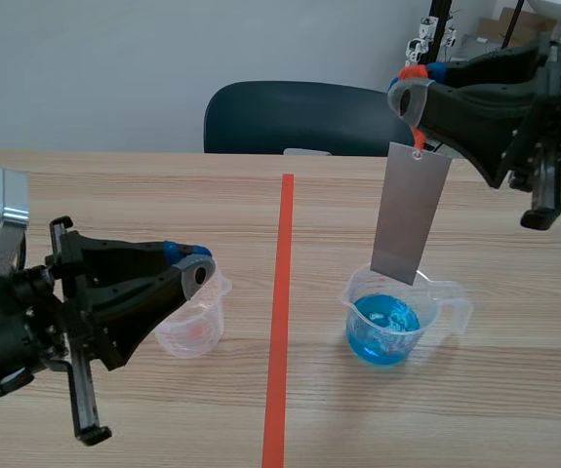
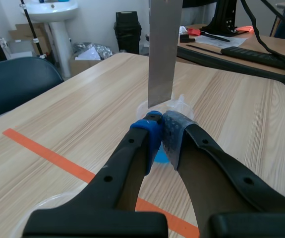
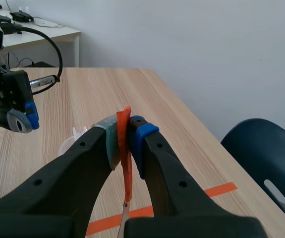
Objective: Do the redox reaction experiment. raise the plate out of the solution
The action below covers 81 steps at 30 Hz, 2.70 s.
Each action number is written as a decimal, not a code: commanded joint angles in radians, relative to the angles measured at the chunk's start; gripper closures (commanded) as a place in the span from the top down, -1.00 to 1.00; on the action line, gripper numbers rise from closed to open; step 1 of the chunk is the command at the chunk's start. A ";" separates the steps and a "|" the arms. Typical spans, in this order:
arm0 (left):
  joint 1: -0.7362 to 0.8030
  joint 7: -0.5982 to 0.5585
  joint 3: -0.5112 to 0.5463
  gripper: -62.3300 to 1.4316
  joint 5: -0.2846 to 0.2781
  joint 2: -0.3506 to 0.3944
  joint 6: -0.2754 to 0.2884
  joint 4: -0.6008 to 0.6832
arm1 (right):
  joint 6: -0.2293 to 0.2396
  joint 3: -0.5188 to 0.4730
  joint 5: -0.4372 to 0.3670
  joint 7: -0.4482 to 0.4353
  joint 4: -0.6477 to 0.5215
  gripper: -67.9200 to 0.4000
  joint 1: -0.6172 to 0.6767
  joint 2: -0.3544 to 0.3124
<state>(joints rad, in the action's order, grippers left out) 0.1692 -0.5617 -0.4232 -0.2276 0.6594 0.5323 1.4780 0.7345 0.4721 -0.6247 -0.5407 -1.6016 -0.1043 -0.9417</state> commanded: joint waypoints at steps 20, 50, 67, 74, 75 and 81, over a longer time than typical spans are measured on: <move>-0.153 0.175 -0.094 -0.87 0.038 -0.119 0.002 0.020 | 0.011 -0.083 -0.242 0.002 -0.131 -1.00 -0.015 -0.173; -0.256 0.301 -0.116 -0.87 0.039 -0.195 -0.013 0.019 | 0.011 -0.094 -0.405 0.084 -0.132 -1.00 -0.015 -0.196; -0.256 0.301 -0.126 -0.87 0.039 -0.196 -0.013 0.019 | 0.011 -0.094 -0.405 0.084 -0.132 -1.00 -0.014 -0.196; -0.256 0.301 -0.126 -0.87 0.039 -0.196 -0.017 0.019 | 0.011 -0.094 -0.405 0.083 -0.132 -1.00 -0.014 -0.196; -0.256 0.301 -0.126 -0.87 0.039 -0.196 -0.021 0.019 | 0.011 -0.094 -0.405 0.083 -0.132 -1.00 -0.014 -0.196; -0.256 0.301 -0.126 -0.87 0.039 -0.196 -0.022 0.019 | 0.011 -0.094 -0.405 0.083 -0.132 -1.00 -0.014 -0.196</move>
<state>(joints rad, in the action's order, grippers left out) -0.0807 -0.2504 -0.5529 -0.1757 0.4683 0.5163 1.4780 0.7341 0.3901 -1.0145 -0.4435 -1.7241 -0.1047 -1.1252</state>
